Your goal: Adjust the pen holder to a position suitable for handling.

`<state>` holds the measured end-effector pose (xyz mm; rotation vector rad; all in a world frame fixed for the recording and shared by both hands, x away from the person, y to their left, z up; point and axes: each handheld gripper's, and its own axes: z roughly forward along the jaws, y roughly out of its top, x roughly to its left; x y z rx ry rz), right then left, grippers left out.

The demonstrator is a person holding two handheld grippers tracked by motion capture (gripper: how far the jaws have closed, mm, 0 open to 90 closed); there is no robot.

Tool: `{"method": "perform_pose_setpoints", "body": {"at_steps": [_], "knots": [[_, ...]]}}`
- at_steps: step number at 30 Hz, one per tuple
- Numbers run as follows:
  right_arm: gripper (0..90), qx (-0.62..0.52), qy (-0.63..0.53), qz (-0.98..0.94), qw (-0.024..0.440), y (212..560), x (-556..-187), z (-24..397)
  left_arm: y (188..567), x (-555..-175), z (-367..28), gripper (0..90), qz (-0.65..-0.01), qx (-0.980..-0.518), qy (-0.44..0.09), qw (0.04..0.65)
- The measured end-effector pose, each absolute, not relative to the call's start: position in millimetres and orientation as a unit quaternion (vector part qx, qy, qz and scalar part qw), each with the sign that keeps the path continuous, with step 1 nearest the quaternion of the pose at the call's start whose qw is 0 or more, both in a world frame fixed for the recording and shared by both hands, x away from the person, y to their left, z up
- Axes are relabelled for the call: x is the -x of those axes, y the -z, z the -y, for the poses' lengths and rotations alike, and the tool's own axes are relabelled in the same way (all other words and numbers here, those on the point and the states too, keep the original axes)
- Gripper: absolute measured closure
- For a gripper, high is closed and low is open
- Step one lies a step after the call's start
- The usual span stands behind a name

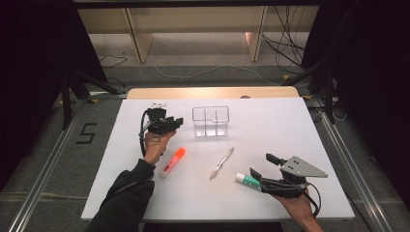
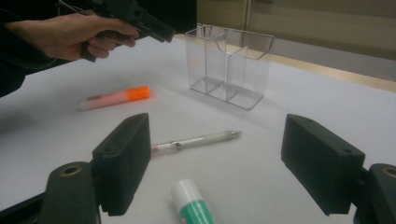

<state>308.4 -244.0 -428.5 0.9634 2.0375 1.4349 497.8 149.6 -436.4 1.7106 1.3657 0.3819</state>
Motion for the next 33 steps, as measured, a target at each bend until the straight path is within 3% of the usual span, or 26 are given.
{"method": "perform_pose_setpoints", "body": {"at_steps": [20, 33], "knots": [[25.0, -0.351, -0.52, -0.743, 0.232, 428, -309, 243, 420, -476, -166, 33.5, -0.534, -0.713, -0.146, 0.429], [25.1, -0.349, -0.522, -0.744, 0.23, 428, -310, 242, 412, -460, -170, 30.0, -0.523, -0.725, -0.139, 0.426]]}}
